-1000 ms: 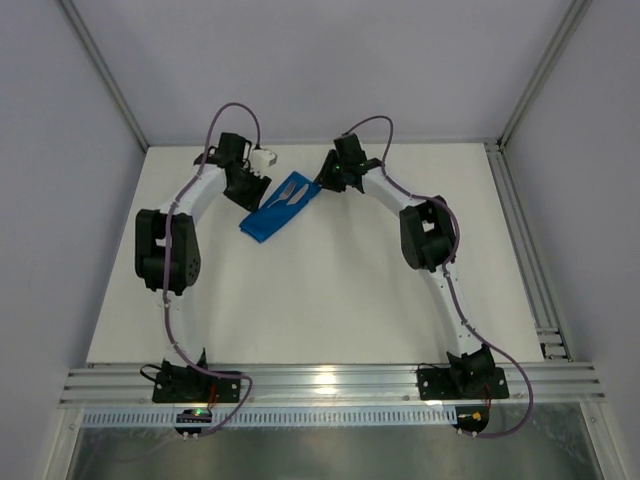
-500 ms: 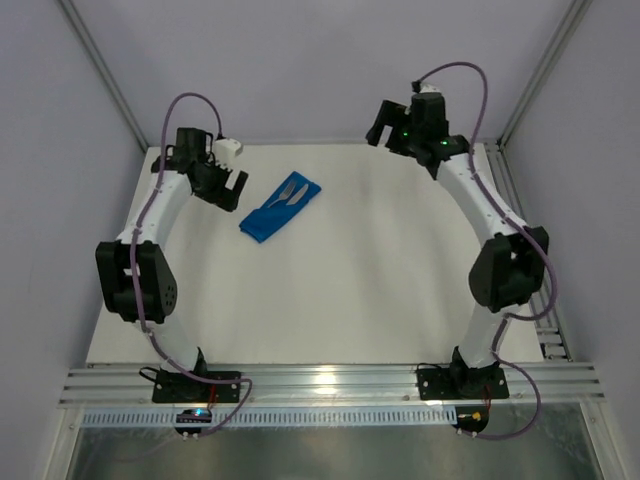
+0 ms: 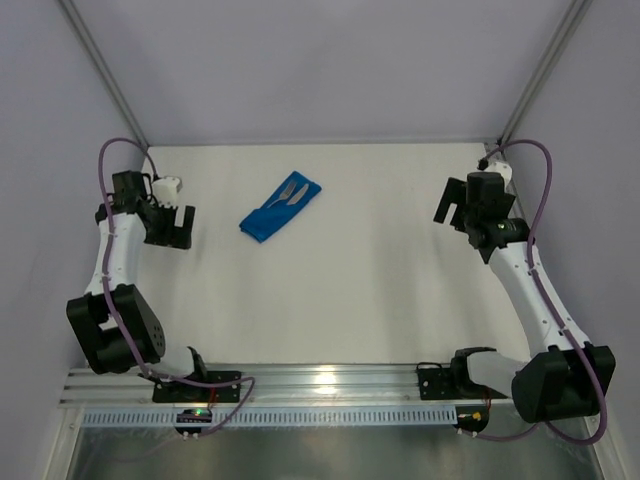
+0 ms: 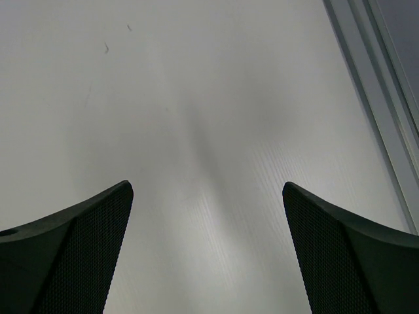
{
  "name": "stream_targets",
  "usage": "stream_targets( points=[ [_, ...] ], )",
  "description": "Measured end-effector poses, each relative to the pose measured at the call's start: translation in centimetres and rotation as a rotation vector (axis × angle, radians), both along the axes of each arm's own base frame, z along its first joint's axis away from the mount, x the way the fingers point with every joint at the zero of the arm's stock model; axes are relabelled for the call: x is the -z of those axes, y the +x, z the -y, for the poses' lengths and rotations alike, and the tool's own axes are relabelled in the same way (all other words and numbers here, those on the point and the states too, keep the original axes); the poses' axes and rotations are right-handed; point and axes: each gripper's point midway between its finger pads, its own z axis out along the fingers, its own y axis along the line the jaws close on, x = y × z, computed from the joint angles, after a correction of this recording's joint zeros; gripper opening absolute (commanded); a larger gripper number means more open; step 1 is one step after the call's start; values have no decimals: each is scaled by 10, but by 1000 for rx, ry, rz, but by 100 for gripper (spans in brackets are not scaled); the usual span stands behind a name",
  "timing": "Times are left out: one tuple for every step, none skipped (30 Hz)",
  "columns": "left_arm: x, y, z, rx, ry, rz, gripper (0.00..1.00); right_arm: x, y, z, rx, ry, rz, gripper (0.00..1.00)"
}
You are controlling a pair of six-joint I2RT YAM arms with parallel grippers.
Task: Fold the napkin into a case and place the utensils inside
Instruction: Reset both arms
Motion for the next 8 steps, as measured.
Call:
stream_targets(
  points=[
    [2, -7, 0, -7, -4, -10, 99, 9, -7, 2, 1, -8, -23, 99],
    [4, -14, 0, -13, -6, -14, 99, 16, -14, 3, 3, -14, -46, 99],
    [5, -19, 2, -17, -10, -21, 99, 23, -19, 4, 2, -18, -62, 99],
    [6, -25, 4, -20, -13, -24, 99, 27, -22, 4, 0, -20, -73, 99],
    [6, -29, 5, -21, -15, -24, 99, 32, -25, 4, -2, -23, -85, 100],
    [6, -34, 7, -22, -18, -26, 99, 35, -27, 4, -4, -26, -93, 99],
    [6, -37, 8, -22, -20, -28, 99, 37, -29, 5, -7, -29, -100, 99],
    [5, -40, 9, -23, -20, -30, 99, 38, -29, 5, -9, -32, -103, 100]
  ],
)
